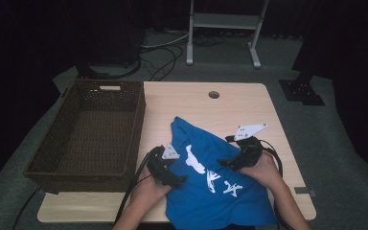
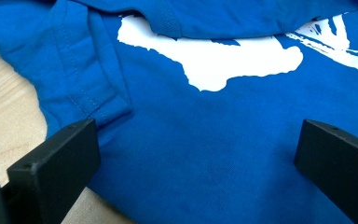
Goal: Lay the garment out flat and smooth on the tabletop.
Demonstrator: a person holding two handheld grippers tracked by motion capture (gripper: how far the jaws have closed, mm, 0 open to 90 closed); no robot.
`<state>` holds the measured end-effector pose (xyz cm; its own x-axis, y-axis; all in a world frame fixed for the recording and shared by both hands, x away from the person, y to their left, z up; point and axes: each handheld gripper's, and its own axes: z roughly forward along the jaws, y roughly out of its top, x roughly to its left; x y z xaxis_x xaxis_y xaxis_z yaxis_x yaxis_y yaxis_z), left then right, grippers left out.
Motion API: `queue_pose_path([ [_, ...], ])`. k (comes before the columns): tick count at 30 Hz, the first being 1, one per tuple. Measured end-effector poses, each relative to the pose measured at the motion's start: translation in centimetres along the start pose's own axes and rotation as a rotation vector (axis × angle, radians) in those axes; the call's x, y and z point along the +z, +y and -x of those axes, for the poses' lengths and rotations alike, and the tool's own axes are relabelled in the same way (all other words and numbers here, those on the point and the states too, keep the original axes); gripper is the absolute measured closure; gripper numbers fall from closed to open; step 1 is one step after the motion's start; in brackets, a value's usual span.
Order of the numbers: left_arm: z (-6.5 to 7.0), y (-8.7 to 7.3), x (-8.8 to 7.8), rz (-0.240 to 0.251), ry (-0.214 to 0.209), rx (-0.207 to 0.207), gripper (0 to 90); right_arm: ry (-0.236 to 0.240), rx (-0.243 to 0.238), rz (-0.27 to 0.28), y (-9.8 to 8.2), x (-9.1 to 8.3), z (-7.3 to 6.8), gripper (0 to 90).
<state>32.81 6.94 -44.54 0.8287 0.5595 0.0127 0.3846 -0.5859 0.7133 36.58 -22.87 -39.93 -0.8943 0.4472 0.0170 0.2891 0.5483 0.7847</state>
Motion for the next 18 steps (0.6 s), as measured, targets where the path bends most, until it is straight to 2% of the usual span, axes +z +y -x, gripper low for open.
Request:
queue_pose_path([
  [8,0.0,0.0,0.0,0.0,0.0,0.0,0.0,-0.001,0.005,0.0,1.2,1.9,0.4,3.8],
  [18,0.1,0.0,0.0,0.001,0.008,-0.007,0.0,0.017,-0.009,-0.007,2.6,4.3,0.1,4.5],
])
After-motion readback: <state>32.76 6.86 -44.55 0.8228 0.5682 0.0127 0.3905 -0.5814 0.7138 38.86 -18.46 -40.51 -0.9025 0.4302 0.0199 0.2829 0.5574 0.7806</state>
